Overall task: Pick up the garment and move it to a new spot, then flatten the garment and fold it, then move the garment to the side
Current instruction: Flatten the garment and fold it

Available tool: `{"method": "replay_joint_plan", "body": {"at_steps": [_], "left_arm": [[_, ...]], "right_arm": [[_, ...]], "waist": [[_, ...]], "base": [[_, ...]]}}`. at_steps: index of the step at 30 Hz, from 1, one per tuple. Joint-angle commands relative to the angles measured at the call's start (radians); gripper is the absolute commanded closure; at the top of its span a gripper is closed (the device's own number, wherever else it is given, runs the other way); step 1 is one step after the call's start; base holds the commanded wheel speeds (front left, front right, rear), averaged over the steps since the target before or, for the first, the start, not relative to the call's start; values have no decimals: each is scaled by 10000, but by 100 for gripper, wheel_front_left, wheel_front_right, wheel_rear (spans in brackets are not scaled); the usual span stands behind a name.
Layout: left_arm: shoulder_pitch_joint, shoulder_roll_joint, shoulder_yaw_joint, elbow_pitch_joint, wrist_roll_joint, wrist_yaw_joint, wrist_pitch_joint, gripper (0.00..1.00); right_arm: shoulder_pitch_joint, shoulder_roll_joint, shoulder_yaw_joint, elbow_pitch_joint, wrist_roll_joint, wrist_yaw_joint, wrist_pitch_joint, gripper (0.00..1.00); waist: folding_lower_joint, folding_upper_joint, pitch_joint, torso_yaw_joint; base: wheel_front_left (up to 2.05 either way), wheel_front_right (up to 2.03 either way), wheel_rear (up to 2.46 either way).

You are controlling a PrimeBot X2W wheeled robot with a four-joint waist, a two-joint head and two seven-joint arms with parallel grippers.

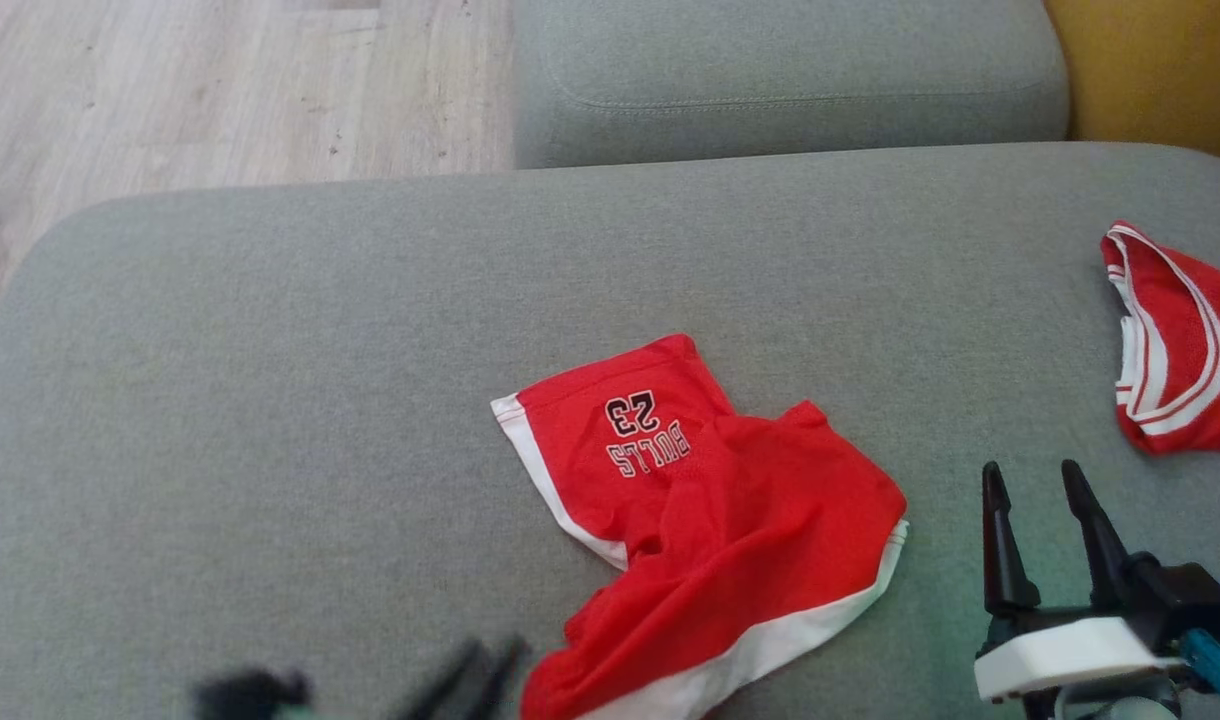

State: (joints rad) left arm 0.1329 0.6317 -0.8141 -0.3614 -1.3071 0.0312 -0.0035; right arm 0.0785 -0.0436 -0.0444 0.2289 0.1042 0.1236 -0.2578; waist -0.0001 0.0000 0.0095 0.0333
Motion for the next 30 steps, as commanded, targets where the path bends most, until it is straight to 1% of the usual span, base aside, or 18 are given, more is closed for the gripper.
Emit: {"method": "replay_joint_plan", "body": {"at_steps": [1, 2, 4, 5, 6, 7, 9, 10, 12, 14, 16, 18, 21, 25, 28, 29, 30], "left_arm": [[-537, 489, 854, -613, -167, 13, -230, 0], [-684, 577, 1097, -807, -275, 43, -250, 0], [-1091, 543, 1460, -672, -443, 440, -177, 0], [-1406, 481, 1453, -355, -326, 697, -13, 0], [-1406, 481, 1453, -355, -326, 697, -13, 0], [-1759, 303, 1362, 110, -175, 942, 154, 0], [-2472, -427, 1108, 1433, -29, 1617, 459, 0], [-2881, -797, 891, 2140, 160, 1836, 609, 0], [-3569, -1544, 493, 3519, 430, 2157, 860, 0], [-4086, -2199, 281, 4722, 483, 2310, 1041, 0], [-4494, -2636, 215, 5690, 516, 2328, 1087, 0], [-4793, -2918, 243, 6400, 523, 2336, 1059, 0], [-5088, -3246, 283, 7013, 359, 2093, 1166, 0], [-5365, -3443, 22, 7755, 489, 1892, 1370, 0], [-5505, -3727, -183, 8054, 478, 1541, 1538, 0], [-5555, -3817, -240, 8109, 475, 1423, 1582, 31], [-5620, -3883, -352, 8145, 518, 1265, 1653, 100]], "right_arm": [[-89, -66, 248, -296, -60, 71, -40, 0], [-80, -66, 271, -301, -70, 71, -40, 0], [-97, -66, 318, -298, -76, 71, -40, 0], [-134, -66, 361, -290, -75, 71, -40, 0], [-134, -66, 361, -290, -75, 71, -40, 0], [-177, -66, 394, -283, -66, 71, -40, 0], [-289, -66, 492, -267, -31, 71, -40, 0], [-345, -66, 549, -261, -2, 71, -40, 0], [-444, -66, 668, -252, 45, 71, -40, 0], [-508, -66, 717, -278, 89, 71, -40, 0], [-530, -66, 689, -294, 86, 71, -40, 0], [-532, -66, 599, -306, 42, 71, -40, 0], [-503, -66, 447, -323, 13, 71, -40, 0], [-527, -66, 506, -355, 18, 71, -40, 0], [-580, -66, 550, -383, 57, 71, -40, 0], [-599, -66, 571, -393, 68, 71, -40, 0], [-622, -66, 589, -402, 80, 71, -40, 0]], "waist": [[1, 0, -1, -67], [1, 0, 14, -100], [1, 0, 55, -183], [1, 0, 101, -251], [1, 0, 101, -251], [1, 0, 143, -307], [1, 0, 244, -465], [1, 0, 293, -562], [1, 0, 401, -780], [1, 0, 535, -984], [1, 0, 668, -1175], [1, 0, 790, -1326], [1, 0, 925, -1440], [1, 0, 1054, -1582], [1, 0, 1126, -1656], [1, 0, 1166, -1679], [1, 0, 1194, -1697]], "base": [[0, 0, 0], [0, 0, 0], [0, 0, 0], [0, 0, 0], [0, 0, 0], [0, 0, 0], [0, 0, 0], [0, 0, 0], [0, 0, 0], [0, 0, 0], [0, 0, 0], [0, 0, 0], [0, 0, 0], [0, 0, 0], [0, 0, 0], [0, 0, 0], [0, 0, 0]]}}
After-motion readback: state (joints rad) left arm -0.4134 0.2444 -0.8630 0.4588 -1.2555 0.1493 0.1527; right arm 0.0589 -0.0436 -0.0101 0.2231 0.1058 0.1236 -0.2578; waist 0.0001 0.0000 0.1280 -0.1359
